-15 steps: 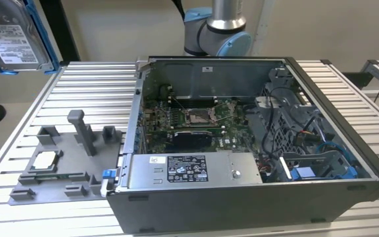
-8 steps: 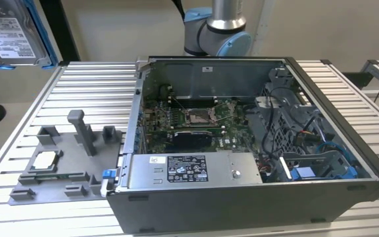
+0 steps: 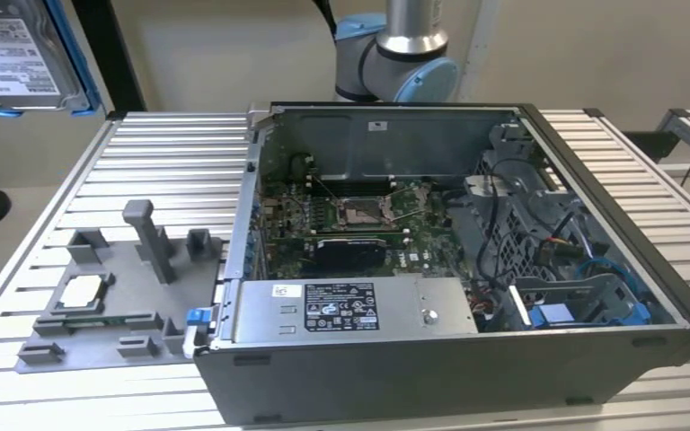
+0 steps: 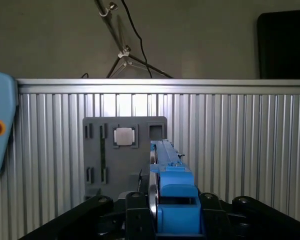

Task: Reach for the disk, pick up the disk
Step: 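Pick up the disk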

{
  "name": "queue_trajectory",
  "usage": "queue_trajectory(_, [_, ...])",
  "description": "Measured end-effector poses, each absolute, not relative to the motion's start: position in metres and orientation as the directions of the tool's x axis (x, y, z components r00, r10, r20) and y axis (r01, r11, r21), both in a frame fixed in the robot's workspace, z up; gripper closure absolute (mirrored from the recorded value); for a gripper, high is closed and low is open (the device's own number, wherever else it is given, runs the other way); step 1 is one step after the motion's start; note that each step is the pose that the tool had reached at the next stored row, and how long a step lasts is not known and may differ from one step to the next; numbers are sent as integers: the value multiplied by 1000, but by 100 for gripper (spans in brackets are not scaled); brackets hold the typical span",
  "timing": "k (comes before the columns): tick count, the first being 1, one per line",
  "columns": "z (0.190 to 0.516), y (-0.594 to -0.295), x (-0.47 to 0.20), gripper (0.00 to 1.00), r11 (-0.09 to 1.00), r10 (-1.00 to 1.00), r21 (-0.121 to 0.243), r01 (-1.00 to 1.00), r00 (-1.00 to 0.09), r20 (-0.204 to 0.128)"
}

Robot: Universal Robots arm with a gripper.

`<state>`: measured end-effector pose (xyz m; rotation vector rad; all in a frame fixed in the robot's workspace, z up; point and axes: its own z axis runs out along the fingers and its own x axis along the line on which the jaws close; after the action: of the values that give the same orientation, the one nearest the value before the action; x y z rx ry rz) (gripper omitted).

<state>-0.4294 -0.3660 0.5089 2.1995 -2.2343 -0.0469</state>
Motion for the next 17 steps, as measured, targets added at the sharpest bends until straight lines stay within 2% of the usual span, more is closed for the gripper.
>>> queue_trajectory(17, [526,-366,-429,100,15,-1000,25,-1000,-16,-17])
